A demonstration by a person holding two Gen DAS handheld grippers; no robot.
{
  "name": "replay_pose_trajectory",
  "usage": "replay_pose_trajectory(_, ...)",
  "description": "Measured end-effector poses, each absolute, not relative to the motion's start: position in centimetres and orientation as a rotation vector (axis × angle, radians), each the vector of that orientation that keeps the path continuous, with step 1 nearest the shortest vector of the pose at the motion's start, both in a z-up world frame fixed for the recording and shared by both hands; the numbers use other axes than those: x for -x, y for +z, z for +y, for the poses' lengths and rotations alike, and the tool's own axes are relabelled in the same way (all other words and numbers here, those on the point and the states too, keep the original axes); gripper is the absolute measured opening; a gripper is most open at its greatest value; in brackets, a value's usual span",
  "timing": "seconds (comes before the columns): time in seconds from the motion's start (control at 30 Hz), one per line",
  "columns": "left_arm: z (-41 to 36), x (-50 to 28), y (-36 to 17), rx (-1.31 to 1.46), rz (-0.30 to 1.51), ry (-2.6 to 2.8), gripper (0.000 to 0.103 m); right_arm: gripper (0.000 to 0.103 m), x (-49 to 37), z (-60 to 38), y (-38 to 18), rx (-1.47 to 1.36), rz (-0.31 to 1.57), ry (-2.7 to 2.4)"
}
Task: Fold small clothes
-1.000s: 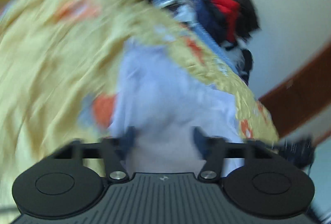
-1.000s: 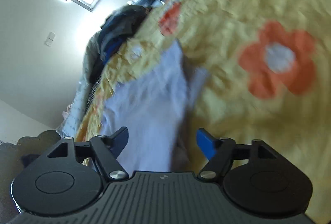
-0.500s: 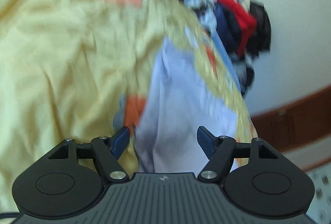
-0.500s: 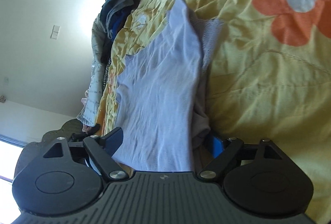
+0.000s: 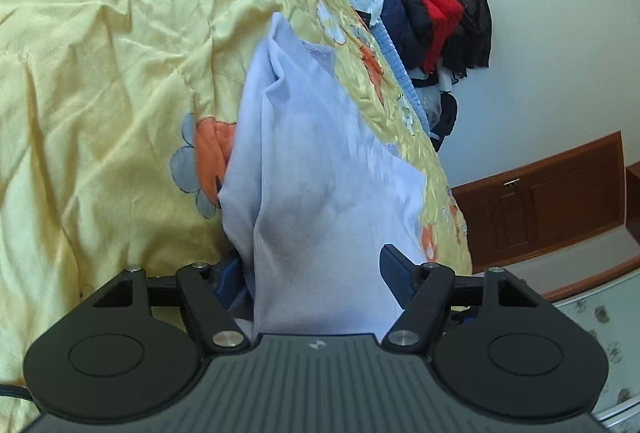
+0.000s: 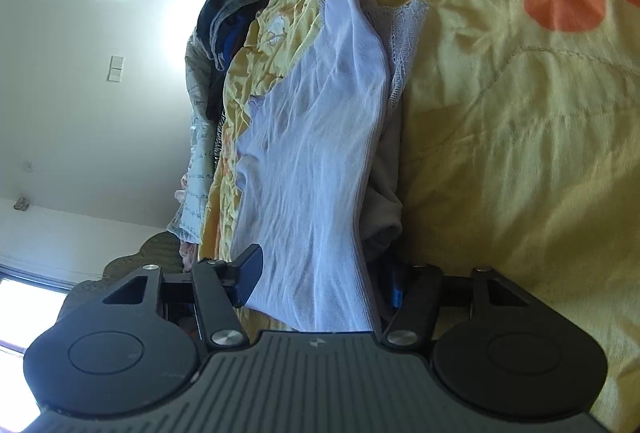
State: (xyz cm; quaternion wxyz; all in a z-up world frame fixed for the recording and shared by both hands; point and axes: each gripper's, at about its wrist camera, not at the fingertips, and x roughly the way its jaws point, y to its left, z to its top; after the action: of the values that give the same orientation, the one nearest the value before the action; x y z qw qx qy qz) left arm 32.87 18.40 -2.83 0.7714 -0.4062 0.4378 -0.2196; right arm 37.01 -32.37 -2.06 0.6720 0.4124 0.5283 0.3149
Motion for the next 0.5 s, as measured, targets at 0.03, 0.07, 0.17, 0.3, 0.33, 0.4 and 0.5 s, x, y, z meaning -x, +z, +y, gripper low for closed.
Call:
replay_pose_trajectory(0.03,18.2,-33.0,-2.8,0.881,0.954,-0.469,0.069,0.061,-37.1,-32.2,-2.0,-0.927,1.193,0.708)
replay_pose_trajectory(0.07,17.9,-33.1,-2.6,0.869,0.963,-0.453,0.056,0.061,-37.2,-32.0,-2.0,-0.924,1.198,0.707)
replay_pose_trajectory(0.17,16.5,-33.6,-2.3,0.749,1.021,-0.374,0.014,0.053,-37.6,-30.7,-1.8,-0.873,1.223,0.697)
replay_pose_trajectory(0.3,16.5,-34.0,-1.7,0.719,1.042,-0.371,0.011,0.014,-37.6,-30.4,-2.8,-0.86,1.254,0.65)
replay_pose_trajectory(0.33,16.4,-34.0,-1.3,0.707,1.046,-0.369,0.01,0.014,-37.5,-30.5,-2.9,-0.868,1.251,0.645)
replay_pose_trajectory(0.4,16.3,-34.2,-0.4,0.698,1.051,-0.368,0.008,0.014,-37.1,-30.3,-2.1,-0.844,1.234,0.637)
replay_pose_trajectory(0.5,16.3,-33.3,1.4,0.697,1.024,-0.388,0.007,0.014,-36.3,-30.3,-0.1,-0.836,1.195,0.657)
